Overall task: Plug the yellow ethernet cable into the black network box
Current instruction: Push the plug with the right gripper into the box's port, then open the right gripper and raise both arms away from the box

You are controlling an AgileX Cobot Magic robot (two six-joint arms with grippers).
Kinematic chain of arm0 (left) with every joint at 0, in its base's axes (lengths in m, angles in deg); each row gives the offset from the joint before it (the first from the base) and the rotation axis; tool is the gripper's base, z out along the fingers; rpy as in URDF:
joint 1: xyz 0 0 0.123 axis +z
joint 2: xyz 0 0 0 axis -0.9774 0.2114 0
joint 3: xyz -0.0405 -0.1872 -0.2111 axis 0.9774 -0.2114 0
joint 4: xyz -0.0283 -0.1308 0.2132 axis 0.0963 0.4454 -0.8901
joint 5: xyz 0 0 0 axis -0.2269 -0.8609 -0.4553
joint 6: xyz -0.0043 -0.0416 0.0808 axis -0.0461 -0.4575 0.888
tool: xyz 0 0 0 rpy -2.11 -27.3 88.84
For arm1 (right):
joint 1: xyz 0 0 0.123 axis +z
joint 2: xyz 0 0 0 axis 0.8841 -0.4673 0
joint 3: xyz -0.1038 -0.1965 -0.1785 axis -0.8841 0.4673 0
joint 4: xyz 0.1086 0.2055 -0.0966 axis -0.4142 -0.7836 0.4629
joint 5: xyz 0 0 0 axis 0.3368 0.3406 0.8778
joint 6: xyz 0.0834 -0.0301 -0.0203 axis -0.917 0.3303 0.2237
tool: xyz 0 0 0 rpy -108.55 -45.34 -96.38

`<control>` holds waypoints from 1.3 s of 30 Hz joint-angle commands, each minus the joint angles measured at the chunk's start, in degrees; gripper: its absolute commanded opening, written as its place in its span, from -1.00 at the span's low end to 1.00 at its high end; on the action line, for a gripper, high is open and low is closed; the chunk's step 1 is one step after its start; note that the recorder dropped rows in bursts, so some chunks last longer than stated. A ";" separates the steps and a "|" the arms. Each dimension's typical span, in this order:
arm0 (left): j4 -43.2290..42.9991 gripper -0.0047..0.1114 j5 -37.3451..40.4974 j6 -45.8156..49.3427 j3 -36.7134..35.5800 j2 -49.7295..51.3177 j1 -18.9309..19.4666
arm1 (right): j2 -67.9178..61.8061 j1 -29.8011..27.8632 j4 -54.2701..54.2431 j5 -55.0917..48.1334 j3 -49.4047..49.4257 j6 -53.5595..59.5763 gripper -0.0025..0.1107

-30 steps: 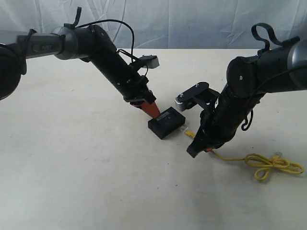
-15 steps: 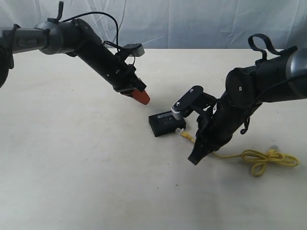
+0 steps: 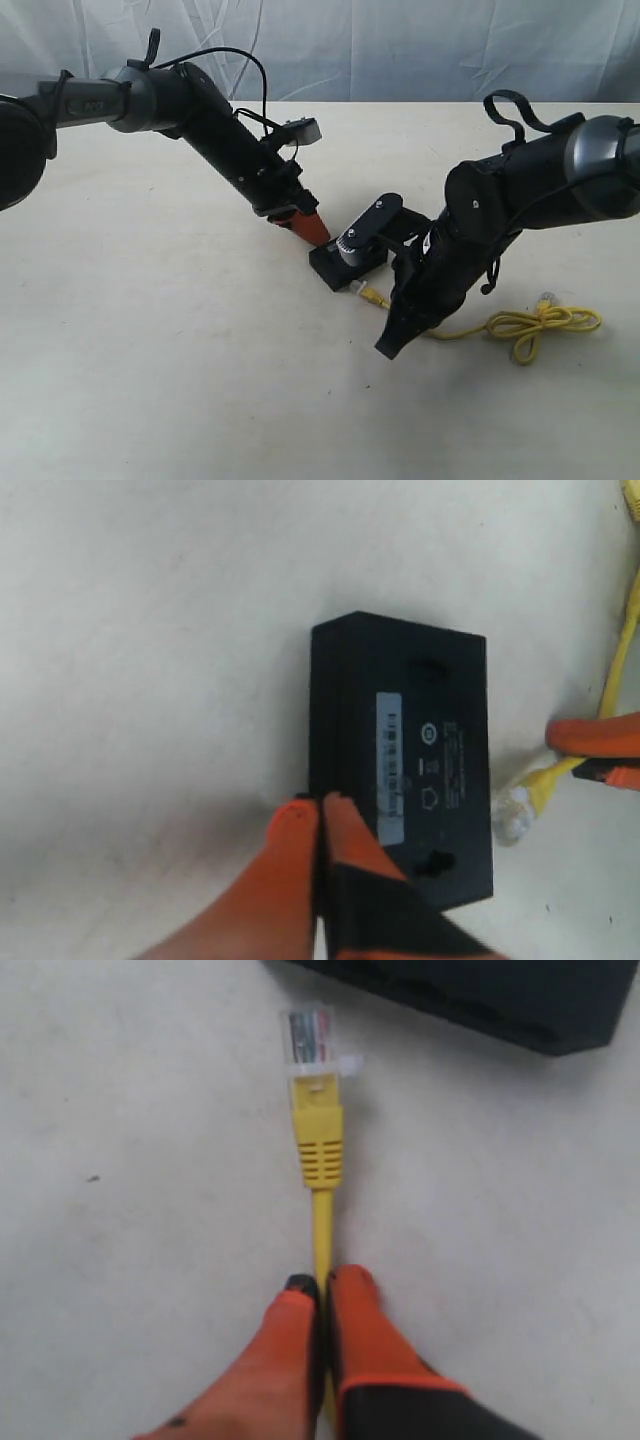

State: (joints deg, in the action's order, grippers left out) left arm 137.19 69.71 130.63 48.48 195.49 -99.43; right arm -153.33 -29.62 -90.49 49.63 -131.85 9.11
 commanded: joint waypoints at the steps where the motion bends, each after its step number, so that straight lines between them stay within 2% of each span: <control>1: 0.82 -0.92 1.63 -0.26 0.25 -0.14 -0.11 | -1.07 0.06 0.55 1.43 -0.13 -1.45 -0.97; 14: 0.70 -0.92 1.59 -0.26 0.25 -0.14 -0.11 | -1.17 0.06 1.85 2.64 -0.15 -11.18 -0.97; 24: 1.45 -0.92 2.44 -0.26 0.25 -0.14 -0.11 | -1.17 0.06 5.60 2.05 -0.15 -11.18 -0.97; 34: 1.47 -0.92 3.22 0.40 0.25 -0.14 -0.16 | -1.17 0.06 2.71 11.22 -0.15 -11.18 -0.97; 39: 1.47 -0.92 3.22 1.65 0.25 -0.14 -0.16 | -1.17 0.06 2.46 12.13 -0.15 -11.18 -0.97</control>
State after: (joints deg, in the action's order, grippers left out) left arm 137.18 71.29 131.74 48.61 195.49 -99.09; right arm -154.71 -29.62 -87.04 56.97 -131.67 -1.96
